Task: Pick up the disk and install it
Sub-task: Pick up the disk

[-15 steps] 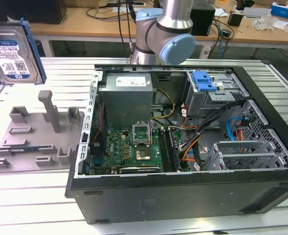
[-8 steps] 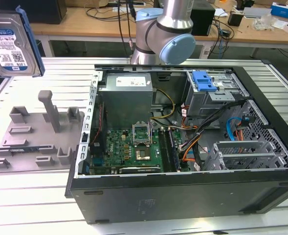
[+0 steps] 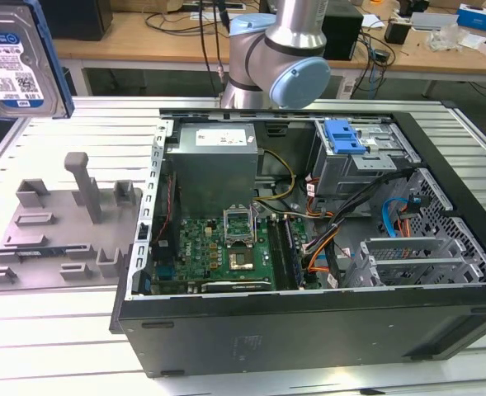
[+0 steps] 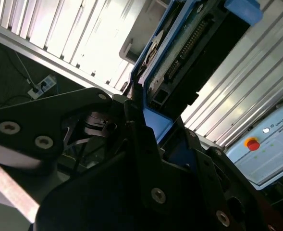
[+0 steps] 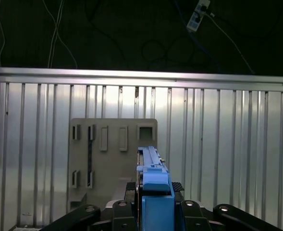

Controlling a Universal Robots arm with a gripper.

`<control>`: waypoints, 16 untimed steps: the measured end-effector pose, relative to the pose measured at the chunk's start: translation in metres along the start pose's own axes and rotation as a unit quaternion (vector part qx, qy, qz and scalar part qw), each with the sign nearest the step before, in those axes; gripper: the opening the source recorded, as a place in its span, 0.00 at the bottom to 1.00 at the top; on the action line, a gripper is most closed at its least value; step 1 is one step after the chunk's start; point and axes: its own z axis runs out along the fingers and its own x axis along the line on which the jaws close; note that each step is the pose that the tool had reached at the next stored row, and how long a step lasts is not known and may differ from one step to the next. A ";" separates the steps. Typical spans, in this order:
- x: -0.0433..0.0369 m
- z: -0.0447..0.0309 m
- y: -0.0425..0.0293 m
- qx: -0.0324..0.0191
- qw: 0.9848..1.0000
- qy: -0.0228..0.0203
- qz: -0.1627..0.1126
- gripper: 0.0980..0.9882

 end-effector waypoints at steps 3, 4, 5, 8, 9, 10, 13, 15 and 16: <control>0.0007 -0.0049 -0.0013 0.000 1.000 0.000 0.000 0.30; 0.0009 -0.0062 -0.0016 0.000 1.000 0.000 0.000 0.30; 0.0011 -0.0071 -0.0019 0.000 1.000 0.000 0.000 0.30; 0.0021 -0.0081 -0.0022 0.000 1.000 0.000 0.000 0.30; 0.0023 -0.0081 -0.0022 0.000 1.000 0.000 0.000 0.30; 0.0023 -0.0080 -0.0022 0.000 1.000 0.000 0.000 0.30; 0.0024 -0.0081 -0.0021 0.000 1.000 0.000 0.000 0.30; 0.0024 -0.0081 -0.0022 0.000 1.000 0.000 0.000 0.30; 0.0024 -0.0081 -0.0022 0.000 1.000 0.000 0.000 0.30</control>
